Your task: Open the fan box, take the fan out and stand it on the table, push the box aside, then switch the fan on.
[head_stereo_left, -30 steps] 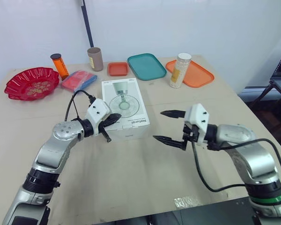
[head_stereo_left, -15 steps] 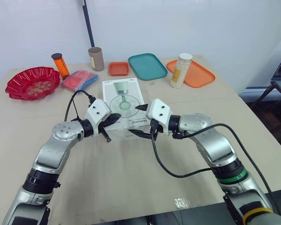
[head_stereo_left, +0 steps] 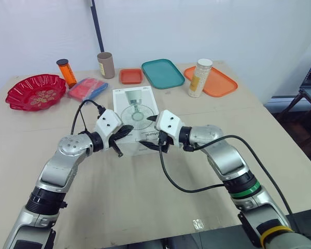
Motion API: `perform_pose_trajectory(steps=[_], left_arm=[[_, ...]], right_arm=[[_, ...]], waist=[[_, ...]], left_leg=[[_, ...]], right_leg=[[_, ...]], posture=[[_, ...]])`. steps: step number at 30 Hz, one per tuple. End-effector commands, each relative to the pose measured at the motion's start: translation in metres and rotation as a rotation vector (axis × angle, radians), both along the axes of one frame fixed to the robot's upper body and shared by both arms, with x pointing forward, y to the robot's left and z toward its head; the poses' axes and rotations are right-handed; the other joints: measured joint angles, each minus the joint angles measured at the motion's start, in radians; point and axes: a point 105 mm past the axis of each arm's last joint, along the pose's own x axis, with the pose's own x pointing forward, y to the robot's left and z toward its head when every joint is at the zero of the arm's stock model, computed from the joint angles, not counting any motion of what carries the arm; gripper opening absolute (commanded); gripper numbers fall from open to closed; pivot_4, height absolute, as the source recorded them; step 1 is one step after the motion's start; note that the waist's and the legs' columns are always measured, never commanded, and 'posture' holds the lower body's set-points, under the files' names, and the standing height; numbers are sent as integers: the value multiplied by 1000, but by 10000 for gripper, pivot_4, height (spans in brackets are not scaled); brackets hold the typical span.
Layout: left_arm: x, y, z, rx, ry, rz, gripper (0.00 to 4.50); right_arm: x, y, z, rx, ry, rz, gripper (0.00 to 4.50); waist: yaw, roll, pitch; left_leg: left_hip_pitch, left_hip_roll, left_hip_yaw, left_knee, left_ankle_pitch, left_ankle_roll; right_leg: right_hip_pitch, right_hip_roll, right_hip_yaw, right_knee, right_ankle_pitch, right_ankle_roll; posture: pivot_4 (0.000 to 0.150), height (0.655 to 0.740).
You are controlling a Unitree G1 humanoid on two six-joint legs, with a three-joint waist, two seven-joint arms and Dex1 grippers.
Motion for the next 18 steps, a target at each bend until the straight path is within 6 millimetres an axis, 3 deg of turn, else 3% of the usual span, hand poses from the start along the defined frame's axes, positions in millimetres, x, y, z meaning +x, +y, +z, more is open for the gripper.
perform_pose_trajectory(steps=[1, 18], left_arm=[[0, -1, -6, 11, 22, -4, 911], [-4, -11, -12, 21, 23, -48, 911]], right_arm=[[5, 0, 17, 15, -78, -17, 45000], [10, -3, 37, 57, -76, -38, 45000]], waist=[[0, 0, 0], [0, 0, 0]], left_leg=[[0, 0, 0, 0, 0, 0], [0, 0, 0, 0, 0, 0]], right_leg=[[0, 0, 0, 0, 0, 0], [0, 0, 0, 0, 0, 0]], posture=[[1500, 7400], [1500, 7400]])
